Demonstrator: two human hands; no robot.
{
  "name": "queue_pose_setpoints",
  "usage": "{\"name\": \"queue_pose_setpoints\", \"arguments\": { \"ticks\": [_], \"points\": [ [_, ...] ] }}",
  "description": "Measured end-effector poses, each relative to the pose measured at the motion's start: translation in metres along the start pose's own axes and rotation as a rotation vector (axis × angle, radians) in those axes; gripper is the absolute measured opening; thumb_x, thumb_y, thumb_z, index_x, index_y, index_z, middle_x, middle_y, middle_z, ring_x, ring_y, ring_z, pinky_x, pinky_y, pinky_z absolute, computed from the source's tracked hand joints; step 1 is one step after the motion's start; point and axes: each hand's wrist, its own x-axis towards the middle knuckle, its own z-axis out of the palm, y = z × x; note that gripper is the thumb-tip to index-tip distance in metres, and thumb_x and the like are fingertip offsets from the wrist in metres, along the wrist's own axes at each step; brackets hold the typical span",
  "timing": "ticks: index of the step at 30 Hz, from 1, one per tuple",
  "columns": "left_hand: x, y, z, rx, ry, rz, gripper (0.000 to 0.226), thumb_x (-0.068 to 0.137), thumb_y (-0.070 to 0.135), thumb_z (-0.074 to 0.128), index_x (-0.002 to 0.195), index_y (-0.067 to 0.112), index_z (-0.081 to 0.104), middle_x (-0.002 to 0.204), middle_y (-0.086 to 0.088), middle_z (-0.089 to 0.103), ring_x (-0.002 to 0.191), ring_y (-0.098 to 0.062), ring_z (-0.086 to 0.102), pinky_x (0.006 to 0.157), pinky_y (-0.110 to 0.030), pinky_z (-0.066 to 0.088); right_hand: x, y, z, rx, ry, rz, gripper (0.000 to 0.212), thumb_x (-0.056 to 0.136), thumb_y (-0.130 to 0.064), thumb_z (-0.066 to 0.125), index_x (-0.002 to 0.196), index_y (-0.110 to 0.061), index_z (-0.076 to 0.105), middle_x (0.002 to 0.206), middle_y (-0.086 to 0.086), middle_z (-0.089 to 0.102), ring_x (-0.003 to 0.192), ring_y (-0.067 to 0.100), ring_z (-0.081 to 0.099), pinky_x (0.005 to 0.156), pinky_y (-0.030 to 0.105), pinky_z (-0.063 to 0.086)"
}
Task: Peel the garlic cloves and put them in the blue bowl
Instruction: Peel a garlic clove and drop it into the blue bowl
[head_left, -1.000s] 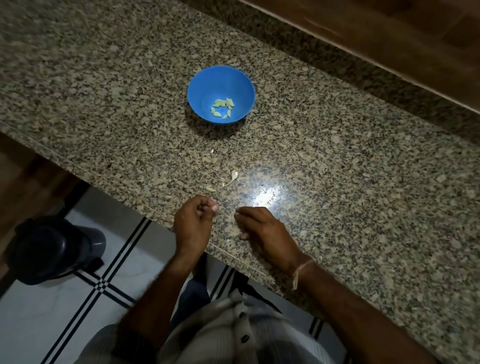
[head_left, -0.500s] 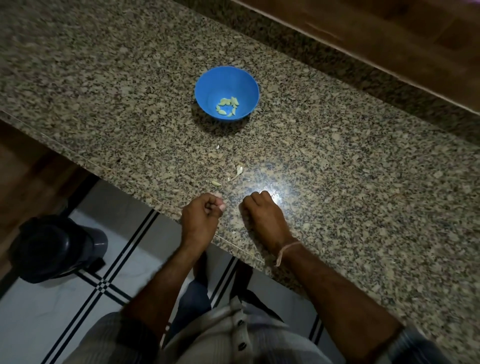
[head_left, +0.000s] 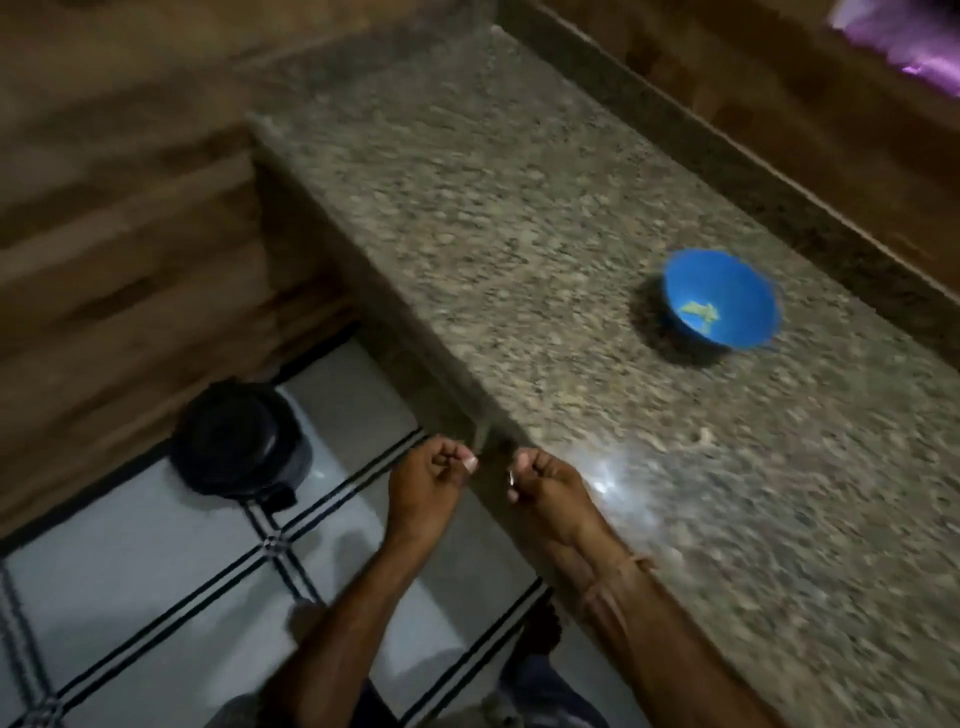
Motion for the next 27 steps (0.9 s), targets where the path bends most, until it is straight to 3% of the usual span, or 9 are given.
{"name": "queue_pose_setpoints", "arguments": {
  "ticks": [4, 7, 10, 13, 18, 24, 27],
  "points": [
    [0.021, -0.058, -0.134, -0.050, 0.167, -0.078, 0.012, 0.085, 0.023, 0.078, 0.077, 0.026, 0.070, 0.077, 0.006, 0.074, 0.076, -0.013, 0.070, 0.074, -0.032, 0.055, 0.019, 0.041, 0.150, -0.030, -0.164, 0.058, 0.041, 0.105, 0.008, 0.043, 0.069, -0.009, 0.052, 0.057, 0.003, 0.048, 0.051, 0.010, 0.043, 0.051, 0.017, 0.039],
    [0.031, -0.096, -0.218, -0.052, 0.281, -0.132, 0.021, 0.089, 0.013, 0.078, 0.077, 0.027, 0.068, 0.076, 0.006, 0.072, 0.076, -0.012, 0.068, 0.074, -0.031, 0.052, 0.035, 0.070, 0.243, -0.039, -0.222, 0.087, 0.038, 0.107, 0.005, 0.041, 0.071, -0.004, 0.051, 0.054, 0.006, 0.051, 0.051, 0.013, 0.046, 0.050, 0.017, 0.042],
    [0.042, -0.125, -0.285, -0.030, 0.344, -0.199, 0.015, 0.091, 0.012, 0.077, 0.081, 0.022, 0.071, 0.080, 0.005, 0.074, 0.081, -0.016, 0.071, 0.077, -0.033, 0.054, 0.052, 0.098, 0.310, -0.018, -0.228, 0.149, 0.033, 0.106, 0.005, 0.045, 0.075, -0.005, 0.053, 0.061, 0.010, 0.051, 0.049, 0.011, 0.051, 0.049, 0.020, 0.046],
    [0.057, -0.147, -0.336, -0.038, 0.395, -0.252, 0.018, 0.090, 0.011, 0.077, 0.080, 0.025, 0.071, 0.082, 0.006, 0.075, 0.082, -0.014, 0.071, 0.077, -0.029, 0.054, 0.069, 0.117, 0.352, -0.051, -0.247, 0.240, 0.034, 0.106, 0.004, 0.045, 0.075, -0.007, 0.052, 0.066, 0.011, 0.047, 0.051, 0.013, 0.049, 0.051, 0.021, 0.046],
    [0.089, -0.177, -0.398, -0.011, 0.449, -0.320, 0.012, 0.093, 0.014, 0.076, 0.084, 0.022, 0.072, 0.081, 0.009, 0.072, 0.078, -0.004, 0.065, 0.068, -0.016, 0.045, 0.111, 0.130, 0.408, -0.104, -0.247, 0.306, 0.041, 0.101, 0.011, 0.047, 0.068, -0.009, 0.063, 0.060, 0.005, 0.058, 0.057, 0.014, 0.048, 0.050, 0.020, 0.049],
    [0.146, -0.231, -0.425, -0.152, 0.469, -0.489, 0.008, 0.095, 0.014, 0.073, 0.088, 0.018, 0.075, 0.085, 0.000, 0.076, 0.083, -0.020, 0.071, 0.079, -0.032, 0.056, 0.189, 0.166, 0.459, -0.210, -0.146, 0.421, 0.032, 0.101, 0.010, 0.048, 0.079, -0.007, 0.064, 0.064, 0.006, 0.060, 0.059, 0.013, 0.054, 0.053, 0.021, 0.051],
    [0.187, -0.283, -0.420, -0.235, 0.452, -0.655, 0.021, 0.095, 0.018, 0.074, 0.075, 0.024, 0.071, 0.077, -0.004, 0.075, 0.079, -0.028, 0.072, 0.082, -0.044, 0.061, 0.232, 0.208, 0.460, -0.205, -0.109, 0.489, 0.049, 0.101, 0.014, 0.045, 0.063, -0.010, 0.065, 0.065, 0.008, 0.054, 0.053, 0.012, 0.056, 0.050, 0.020, 0.050]
  ]
}}
